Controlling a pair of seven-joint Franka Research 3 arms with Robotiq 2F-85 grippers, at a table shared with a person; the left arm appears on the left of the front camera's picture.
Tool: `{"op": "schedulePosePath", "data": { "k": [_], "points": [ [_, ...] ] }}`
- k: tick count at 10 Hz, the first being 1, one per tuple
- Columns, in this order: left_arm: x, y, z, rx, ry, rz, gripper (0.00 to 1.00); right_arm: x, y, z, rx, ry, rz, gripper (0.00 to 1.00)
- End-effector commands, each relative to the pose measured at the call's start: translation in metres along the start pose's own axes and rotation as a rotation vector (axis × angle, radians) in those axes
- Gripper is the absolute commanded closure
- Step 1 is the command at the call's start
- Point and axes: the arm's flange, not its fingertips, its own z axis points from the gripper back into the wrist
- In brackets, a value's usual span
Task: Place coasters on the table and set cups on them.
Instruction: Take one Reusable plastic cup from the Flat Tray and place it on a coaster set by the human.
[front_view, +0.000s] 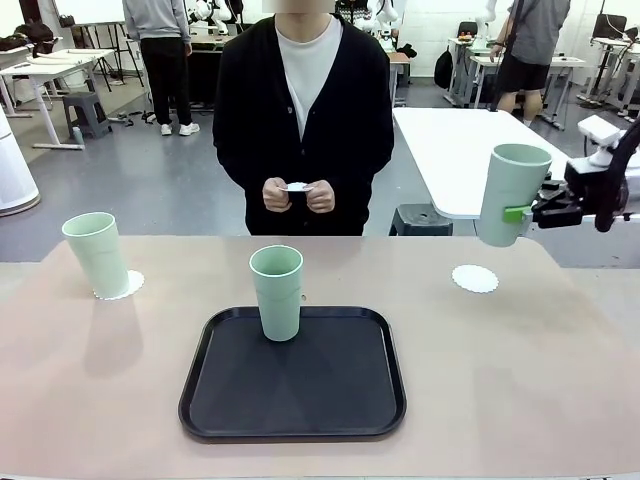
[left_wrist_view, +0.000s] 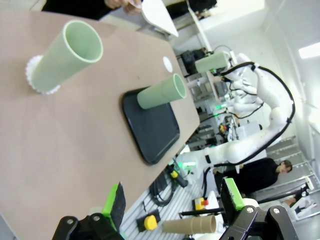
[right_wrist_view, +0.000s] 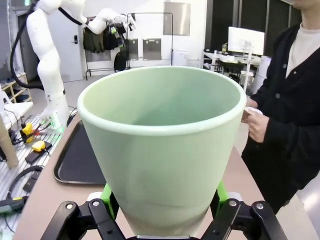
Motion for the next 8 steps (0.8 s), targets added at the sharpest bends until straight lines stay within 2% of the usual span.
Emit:
{"op": "schedulePosePath", "data": {
  "k": [1,3,5,8],
  "points": [
    [-0.001,-0.001,0.002,-0.005,0.002,-0.001,0.0,-0.022,-0.034,0.011,0.021,-0.001,0.031,0.16],
    [-0.001,-0.001,0.002,-0.005,0.002,-0.001,0.0,-0.044,-0.06,0.014,0.017,0.003,0.007,0.16],
    [-0.001,-0.001,0.002,-0.005,0.002,-0.001,0.0,-0.062,-0.071,0.013,0.018,0.025,-0.003,0.16],
    [-0.001,-0.001,0.002,-0.005,0.002,-0.001,0.0,-0.084,-0.09,0.012,0.018,-0.012,-0.092,0.16]
  ]
}}
